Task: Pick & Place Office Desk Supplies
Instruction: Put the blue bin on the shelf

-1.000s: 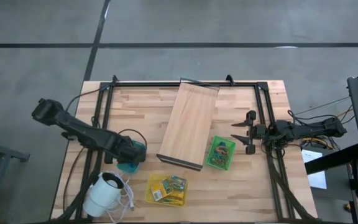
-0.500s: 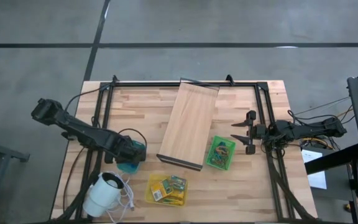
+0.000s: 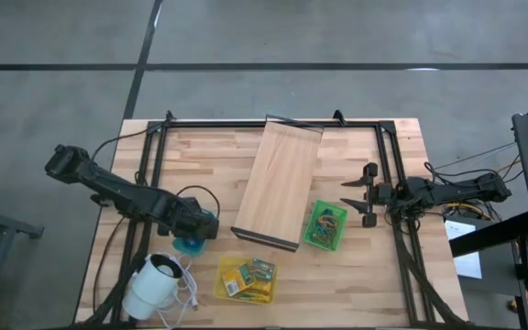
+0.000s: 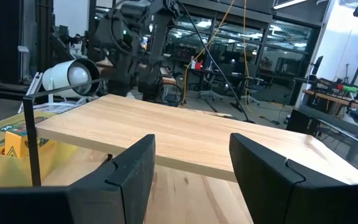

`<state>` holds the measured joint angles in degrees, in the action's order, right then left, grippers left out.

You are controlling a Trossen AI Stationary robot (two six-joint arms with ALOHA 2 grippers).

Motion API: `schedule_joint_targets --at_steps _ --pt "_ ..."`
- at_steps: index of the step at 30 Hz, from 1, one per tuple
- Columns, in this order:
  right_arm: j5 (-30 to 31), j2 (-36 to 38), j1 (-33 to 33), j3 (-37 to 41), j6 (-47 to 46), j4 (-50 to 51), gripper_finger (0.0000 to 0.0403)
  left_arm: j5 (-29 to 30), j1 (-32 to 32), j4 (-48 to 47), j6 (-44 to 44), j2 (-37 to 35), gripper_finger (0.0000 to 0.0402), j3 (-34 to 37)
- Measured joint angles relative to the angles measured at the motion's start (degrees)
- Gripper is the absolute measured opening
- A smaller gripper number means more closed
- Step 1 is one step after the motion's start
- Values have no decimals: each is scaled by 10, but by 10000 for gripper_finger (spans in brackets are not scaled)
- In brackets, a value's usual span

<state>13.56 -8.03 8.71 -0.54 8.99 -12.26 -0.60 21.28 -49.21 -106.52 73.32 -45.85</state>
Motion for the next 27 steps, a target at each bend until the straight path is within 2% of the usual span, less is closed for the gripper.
schedule_joint_targets --at_steps 3,7,11,14,16,21,24,27 --pt "0 0 0 0 0 0 206 88 1 -58 71 0 150 -39" --pt "0 0 0 0 0 0 206 264 1 -97 196 -1 150 -85" --pt "0 0 0 0 0 0 206 432 2 -68 383 -1 150 -113" --pt "0 0 0 0 0 0 206 513 -2 12 528 -1 150 -116" --pt "0 0 0 0 0 0 206 537 -8 86 628 -3 150 -114" --pt "0 0 0 0 0 0 206 533 -10 245 822 -3 150 -73" --pt "0 0 0 0 0 0 206 531 -10 274 842 -3 150 -49" --pt "0 0 0 0 0 0 206 530 -11 268 795 -4 150 -34"
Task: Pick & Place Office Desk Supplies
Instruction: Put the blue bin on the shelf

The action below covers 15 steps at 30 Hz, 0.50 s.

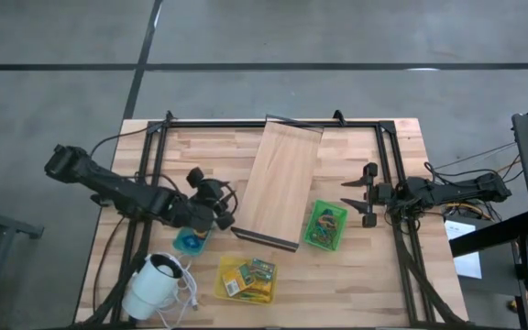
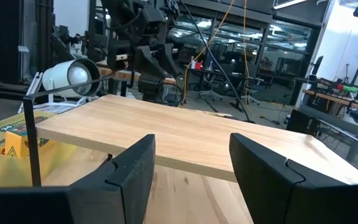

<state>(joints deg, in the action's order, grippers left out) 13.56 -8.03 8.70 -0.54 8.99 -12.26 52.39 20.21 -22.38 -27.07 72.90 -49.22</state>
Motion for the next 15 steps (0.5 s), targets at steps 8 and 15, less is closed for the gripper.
schedule_joint_targets --at_steps 8,15 --pt "0 0 0 0 0 0 206 -105 -13 -257 -175 -26 150 -82" --pt "0 0 0 0 0 0 206 -269 -51 -449 -438 -30 150 -123"
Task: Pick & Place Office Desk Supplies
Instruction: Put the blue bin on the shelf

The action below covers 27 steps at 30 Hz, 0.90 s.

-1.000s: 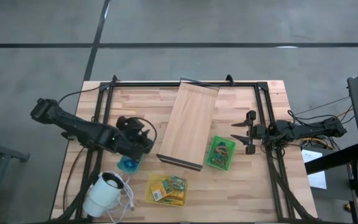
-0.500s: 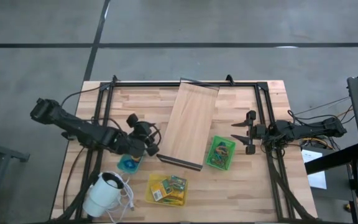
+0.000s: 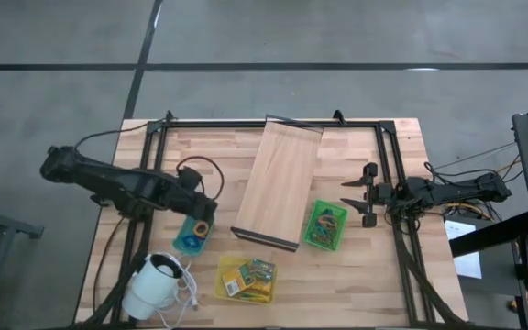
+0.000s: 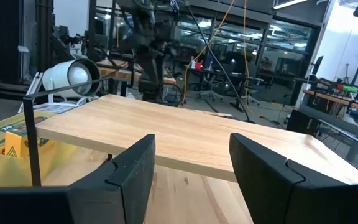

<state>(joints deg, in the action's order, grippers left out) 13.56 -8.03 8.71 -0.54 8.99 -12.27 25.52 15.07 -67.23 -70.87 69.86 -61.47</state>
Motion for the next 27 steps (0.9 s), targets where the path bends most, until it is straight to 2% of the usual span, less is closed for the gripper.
schedule_joint_targets --at_steps 5,7,12,21,27 --pt "0 0 0 0 0 0 206 -175 -29 0 -65 11 150 41" --pt "0 0 0 0 0 0 206 -212 -29 -16 -113 13 150 66" --pt "0 0 0 0 0 0 206 -232 -33 -20 -200 13 150 135" --pt "0 0 0 0 0 0 206 -302 -36 110 -192 14 149 230" --pt "0 0 0 0 0 0 206 -316 -39 150 -209 14 147 273"
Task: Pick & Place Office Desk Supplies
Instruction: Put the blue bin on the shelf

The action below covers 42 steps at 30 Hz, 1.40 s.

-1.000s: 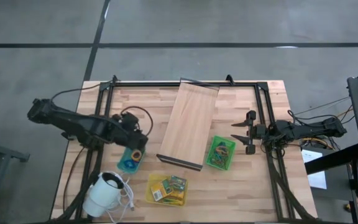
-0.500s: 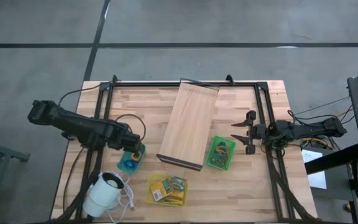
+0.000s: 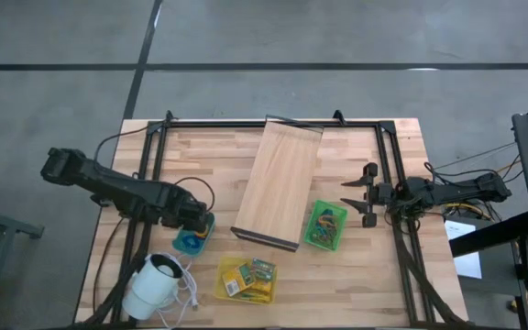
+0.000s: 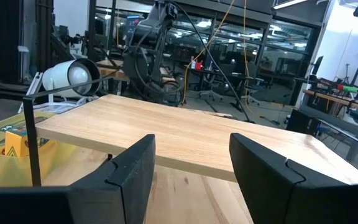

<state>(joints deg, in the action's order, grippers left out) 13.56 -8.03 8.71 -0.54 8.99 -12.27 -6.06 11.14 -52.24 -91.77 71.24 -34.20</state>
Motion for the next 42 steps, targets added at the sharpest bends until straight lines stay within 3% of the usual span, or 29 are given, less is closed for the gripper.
schedule_joint_targets --at_steps 10,21,32,42 --pt "0 0 0 0 0 0 206 0 -1 46 -2 0 111 39" --pt "0 0 0 0 0 0 206 -2 -1 49 -2 0 8 39" --pt "0 0 0 0 0 0 206 -20 -1 19 19 -1 5 6" --pt "0 0 0 0 0 0 206 -22 -1 -137 34 -25 4 -130"
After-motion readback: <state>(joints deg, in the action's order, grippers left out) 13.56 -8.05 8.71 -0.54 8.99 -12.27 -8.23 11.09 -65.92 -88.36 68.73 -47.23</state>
